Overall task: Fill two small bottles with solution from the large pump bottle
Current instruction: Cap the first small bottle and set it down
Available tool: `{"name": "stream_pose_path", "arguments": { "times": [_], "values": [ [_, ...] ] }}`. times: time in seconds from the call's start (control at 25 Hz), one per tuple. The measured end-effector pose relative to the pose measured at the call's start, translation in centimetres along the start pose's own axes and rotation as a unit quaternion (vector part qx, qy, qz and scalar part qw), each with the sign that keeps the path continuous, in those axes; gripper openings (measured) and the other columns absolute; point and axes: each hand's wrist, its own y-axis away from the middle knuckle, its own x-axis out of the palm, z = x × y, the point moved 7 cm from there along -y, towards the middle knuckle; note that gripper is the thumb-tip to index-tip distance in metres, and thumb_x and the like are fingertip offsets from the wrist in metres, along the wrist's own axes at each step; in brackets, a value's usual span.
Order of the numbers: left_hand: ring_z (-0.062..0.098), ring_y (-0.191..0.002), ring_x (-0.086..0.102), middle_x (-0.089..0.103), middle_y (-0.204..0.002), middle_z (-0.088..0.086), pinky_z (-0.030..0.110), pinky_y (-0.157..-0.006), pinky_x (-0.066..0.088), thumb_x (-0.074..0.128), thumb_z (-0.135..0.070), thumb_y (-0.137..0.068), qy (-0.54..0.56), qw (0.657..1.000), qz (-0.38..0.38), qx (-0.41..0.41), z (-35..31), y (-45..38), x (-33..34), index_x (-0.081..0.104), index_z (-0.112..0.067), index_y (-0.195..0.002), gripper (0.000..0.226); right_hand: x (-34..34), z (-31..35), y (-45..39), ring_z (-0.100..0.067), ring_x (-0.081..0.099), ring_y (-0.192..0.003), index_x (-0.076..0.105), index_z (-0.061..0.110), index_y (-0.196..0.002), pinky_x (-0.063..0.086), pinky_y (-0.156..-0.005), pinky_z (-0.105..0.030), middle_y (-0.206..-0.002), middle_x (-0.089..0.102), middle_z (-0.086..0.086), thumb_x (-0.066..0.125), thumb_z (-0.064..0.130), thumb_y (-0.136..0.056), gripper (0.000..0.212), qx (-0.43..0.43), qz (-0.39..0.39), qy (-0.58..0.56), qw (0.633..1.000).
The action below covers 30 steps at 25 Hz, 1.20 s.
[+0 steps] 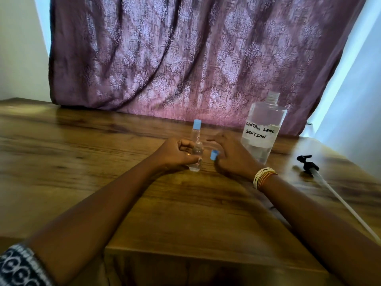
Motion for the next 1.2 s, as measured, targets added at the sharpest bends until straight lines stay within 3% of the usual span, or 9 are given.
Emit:
{"name": "stream_pose_path", "arguments": {
  "times": [0.12,0.24,0.36,0.48,0.56,0.68,0.8,0.92,1.2],
  "values": [
    [0.021,-0.089,0.072,0.076,-0.097,0.009,0.041,-0.077,0.060,0.077,-0.006,-0.076,-0.004,1.000,0.001,-0.006,0.3,-0.2,-0.1,0.071,-0.010,-0.107,0.033,2.0,0.4,-0.1,-0.027,0.052,-0.112,0.055,0.019,-0.130,0.046,-0.085,-0.031,-0.125,0.050,-0.010,0.057,0.003,-0.082,0.051,0.006,0.072,0.038,0.997],
    [0.017,-0.089,0.072,0.077,-0.095,0.004,0.040,-0.082,0.058,0.076,-0.003,-0.076,0.005,1.000,0.011,0.001,0.5,-0.5,-0.1,0.072,-0.017,-0.103,0.031,2.4,0.8,0.0,-0.026,0.054,-0.106,0.060,0.016,-0.126,0.037,-0.079,-0.026,-0.117,0.052,-0.010,0.051,0.005,-0.091,0.038,-0.005,0.071,0.081,0.994],
    [0.022,-0.093,0.072,0.076,-0.099,0.010,0.046,-0.086,0.058,0.075,-0.003,-0.078,0.026,0.999,0.018,-0.010,0.7,-0.7,0.0,0.072,-0.018,-0.104,0.030,1.5,0.1,0.0,-0.023,0.056,-0.102,0.065,0.017,-0.122,0.046,-0.085,-0.033,-0.111,0.057,-0.008,0.050,0.006,-0.094,0.033,0.001,0.020,-0.030,0.999],
    [0.033,-0.099,0.069,0.073,-0.105,0.020,0.054,-0.091,0.054,0.069,0.000,-0.083,0.060,0.998,0.013,-0.019,0.8,-0.6,0.0,0.071,-0.012,-0.105,0.025,0.0,-0.8,0.3,-0.017,0.064,-0.083,0.070,0.018,-0.103,0.055,-0.084,-0.044,-0.091,0.068,-0.003,0.057,0.013,-0.094,0.016,0.053,-0.063,-0.202,0.976],
    [0.035,-0.102,0.069,0.073,-0.105,0.020,0.057,-0.093,0.052,0.069,-0.002,-0.083,0.069,0.997,0.018,-0.013,0.7,-0.5,0.0,0.073,-0.016,-0.102,0.024,-1.2,-0.7,0.5,-0.014,0.067,-0.075,0.070,0.016,-0.092,0.058,-0.075,-0.033,-0.084,0.072,0.000,0.072,0.017,-0.085,0.008,0.078,-0.122,-0.279,0.949],
    [0.035,-0.102,0.069,0.074,-0.103,0.018,0.058,-0.094,0.050,0.071,-0.002,-0.082,0.069,0.997,0.020,-0.012,0.7,-0.4,0.1,0.075,-0.019,-0.096,0.022,-2.4,0.2,1.0,-0.015,0.072,-0.080,0.067,0.012,-0.082,0.059,-0.074,-0.025,-0.087,0.074,-0.006,0.082,0.012,-0.073,0.018,0.073,-0.178,-0.369,0.909],
    [0.030,-0.093,0.070,0.074,-0.098,0.018,0.053,-0.091,0.054,0.073,0.000,-0.079,0.072,0.997,0.019,-0.005,0.7,-0.3,0.5,0.076,-0.017,-0.092,0.021,-2.3,1.7,1.2,-0.016,0.073,-0.091,0.066,0.009,-0.090,0.058,-0.083,-0.025,-0.099,0.073,-0.008,0.074,-0.001,-0.078,0.018,0.026,-0.151,-0.427,0.891],
    [0.019,-0.083,0.072,0.077,-0.087,0.005,0.040,-0.080,0.056,0.075,-0.003,-0.077,0.057,0.998,0.026,0.009,0.5,-0.3,0.6,0.077,-0.022,-0.086,0.020,-2.0,2.8,1.2,-0.013,0.070,-0.103,0.066,0.005,-0.107,0.056,-0.088,-0.022,-0.111,0.071,-0.007,0.066,-0.004,-0.085,0.024,-0.014,-0.106,-0.406,0.908],
    [0.022,-0.085,0.072,0.076,-0.093,0.015,0.037,-0.080,0.057,0.080,-0.007,-0.074,0.052,0.998,0.026,-0.002,0.8,-0.3,0.8,0.073,-0.004,-0.100,0.027,-1.8,3.6,1.1,-0.010,0.066,-0.111,0.068,0.013,-0.112,0.053,-0.096,-0.023,-0.116,0.070,-0.004,0.065,-0.002,-0.087,0.030,-0.049,-0.067,-0.342,0.936]
  ]
}}
